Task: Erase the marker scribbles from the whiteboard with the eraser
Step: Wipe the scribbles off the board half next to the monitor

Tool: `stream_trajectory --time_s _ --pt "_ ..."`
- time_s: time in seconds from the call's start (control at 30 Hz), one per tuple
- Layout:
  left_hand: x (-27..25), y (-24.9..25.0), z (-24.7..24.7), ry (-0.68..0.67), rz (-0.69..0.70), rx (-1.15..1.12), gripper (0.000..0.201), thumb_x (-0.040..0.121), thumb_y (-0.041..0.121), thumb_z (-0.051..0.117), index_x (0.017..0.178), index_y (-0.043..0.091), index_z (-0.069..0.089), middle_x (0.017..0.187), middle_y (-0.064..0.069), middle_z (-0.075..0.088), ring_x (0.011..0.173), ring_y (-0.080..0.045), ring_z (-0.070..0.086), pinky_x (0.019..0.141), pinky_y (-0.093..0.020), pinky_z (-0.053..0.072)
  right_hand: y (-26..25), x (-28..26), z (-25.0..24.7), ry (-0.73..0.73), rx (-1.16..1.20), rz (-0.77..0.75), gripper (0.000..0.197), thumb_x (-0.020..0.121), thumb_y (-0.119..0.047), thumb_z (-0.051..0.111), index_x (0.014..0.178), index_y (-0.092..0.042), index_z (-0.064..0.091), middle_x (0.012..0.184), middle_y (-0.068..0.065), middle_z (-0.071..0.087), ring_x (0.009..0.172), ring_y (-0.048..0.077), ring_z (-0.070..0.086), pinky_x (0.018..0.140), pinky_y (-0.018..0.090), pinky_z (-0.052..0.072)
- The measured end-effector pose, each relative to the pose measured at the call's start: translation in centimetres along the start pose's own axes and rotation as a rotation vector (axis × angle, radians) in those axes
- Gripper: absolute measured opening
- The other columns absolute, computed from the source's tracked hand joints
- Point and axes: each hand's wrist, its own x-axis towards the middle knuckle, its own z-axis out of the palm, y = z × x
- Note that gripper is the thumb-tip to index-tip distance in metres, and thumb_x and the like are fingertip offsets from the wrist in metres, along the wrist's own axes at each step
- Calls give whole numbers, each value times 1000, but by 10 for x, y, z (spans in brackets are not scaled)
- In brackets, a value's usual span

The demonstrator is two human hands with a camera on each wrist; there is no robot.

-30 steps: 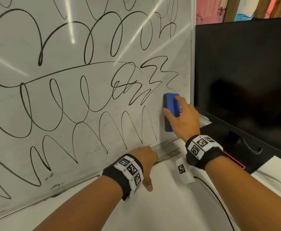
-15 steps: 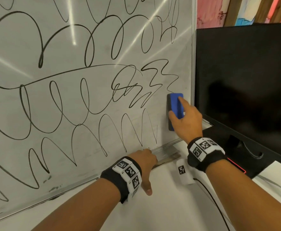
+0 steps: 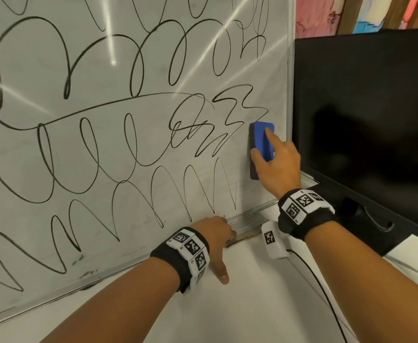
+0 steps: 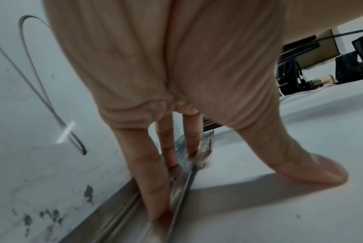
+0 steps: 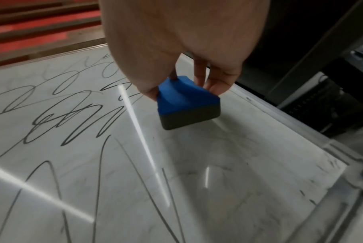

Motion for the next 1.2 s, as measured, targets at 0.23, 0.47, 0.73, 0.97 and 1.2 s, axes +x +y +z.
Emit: stream_trajectory --time_s 0.23,0.47,0.73,0.97,1.2 --pt "-5 -2 4 20 -1 -47 100 65 58 83 146 18 40 142 -10 46 129 -29 46 104 -46 46 -8 11 -5 5 -14 -26 65 95 -43 61 152 -26 36 113 7 51 98 19 52 84 32 49" --pt "-6 -2 4 25 -8 -55 93 63 60 84 138 18 47 130 -8 54 119 -28 52 97 -44 50 -18 9 -4 -86 -30 -95 68 93 -46 62 152 -27 34 109 1 46 95 16 50 79 28 45" --pt "-1 -3 2 -7 -36 -42 102 57 64 85 141 25 44 131 -6 52 120 -28 50 97 -47 51 -15 38 -16 -3 15 82 68 97 -44 58 154 -17 33 109 5 53 94 21 57 82 33 52" --pt "-2 -1 -2 -32 -51 -43 110 62 60 85 152 26 30 148 -3 43 140 -27 30 110 -49 39 -8 37 -12 8 25 0 69 88 -51 61 149 -25 41 102 3 58 88 20 60 77 35 57" --pt "-1 2 -2 -42 -84 -64 113 59 59 87 152 29 30 145 -5 43 135 -29 39 106 -51 44 -22 35 -13 2 44 -17 67 91 -42 64 150 -25 38 111 5 46 93 19 50 76 29 45"
